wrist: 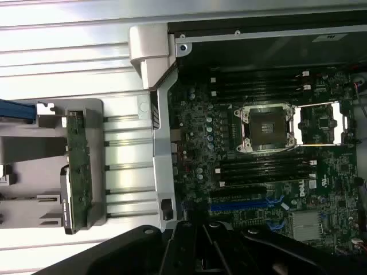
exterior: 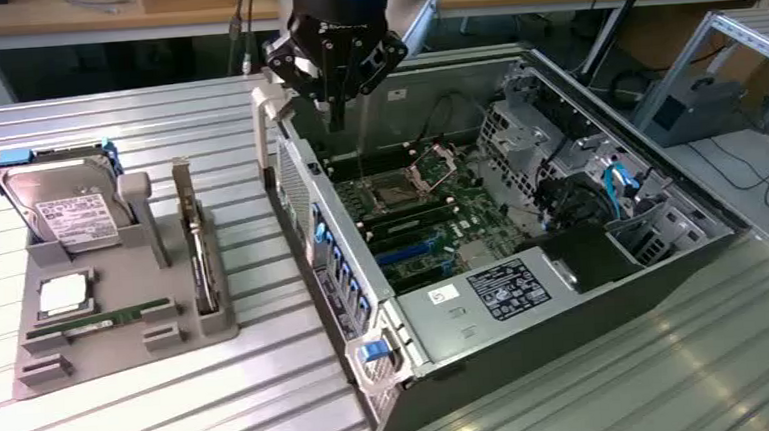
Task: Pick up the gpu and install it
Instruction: 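Reach for the gpu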
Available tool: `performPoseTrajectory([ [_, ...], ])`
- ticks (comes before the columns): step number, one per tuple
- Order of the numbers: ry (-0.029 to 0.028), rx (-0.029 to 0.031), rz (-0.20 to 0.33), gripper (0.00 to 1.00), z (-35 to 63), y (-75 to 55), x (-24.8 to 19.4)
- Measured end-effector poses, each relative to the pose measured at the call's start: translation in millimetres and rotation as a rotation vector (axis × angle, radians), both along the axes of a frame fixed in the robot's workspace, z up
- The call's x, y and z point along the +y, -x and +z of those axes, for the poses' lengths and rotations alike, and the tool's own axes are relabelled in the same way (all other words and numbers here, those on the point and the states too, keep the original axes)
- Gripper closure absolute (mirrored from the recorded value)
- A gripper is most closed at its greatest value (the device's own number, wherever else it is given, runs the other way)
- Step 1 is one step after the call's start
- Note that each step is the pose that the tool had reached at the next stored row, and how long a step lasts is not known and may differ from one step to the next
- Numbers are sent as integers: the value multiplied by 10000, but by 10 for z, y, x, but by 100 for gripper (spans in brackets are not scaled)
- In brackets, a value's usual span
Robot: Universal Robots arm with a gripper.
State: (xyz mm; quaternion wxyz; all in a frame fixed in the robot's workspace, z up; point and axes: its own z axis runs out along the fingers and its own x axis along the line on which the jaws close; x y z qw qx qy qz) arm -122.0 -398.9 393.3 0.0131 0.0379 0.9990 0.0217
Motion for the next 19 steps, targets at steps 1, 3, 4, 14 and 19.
performPoseTrajectory([
  [1, 1, 0, 0, 89, 0, 107, 0],
  [3, -1, 0, 0, 89, 0, 160, 0],
  [4, 0, 0, 0, 89, 0, 179, 0],
  [14, 0, 0, 0, 89, 0, 274, 0],
  [19, 0, 0, 0, 89, 0, 404, 0],
])
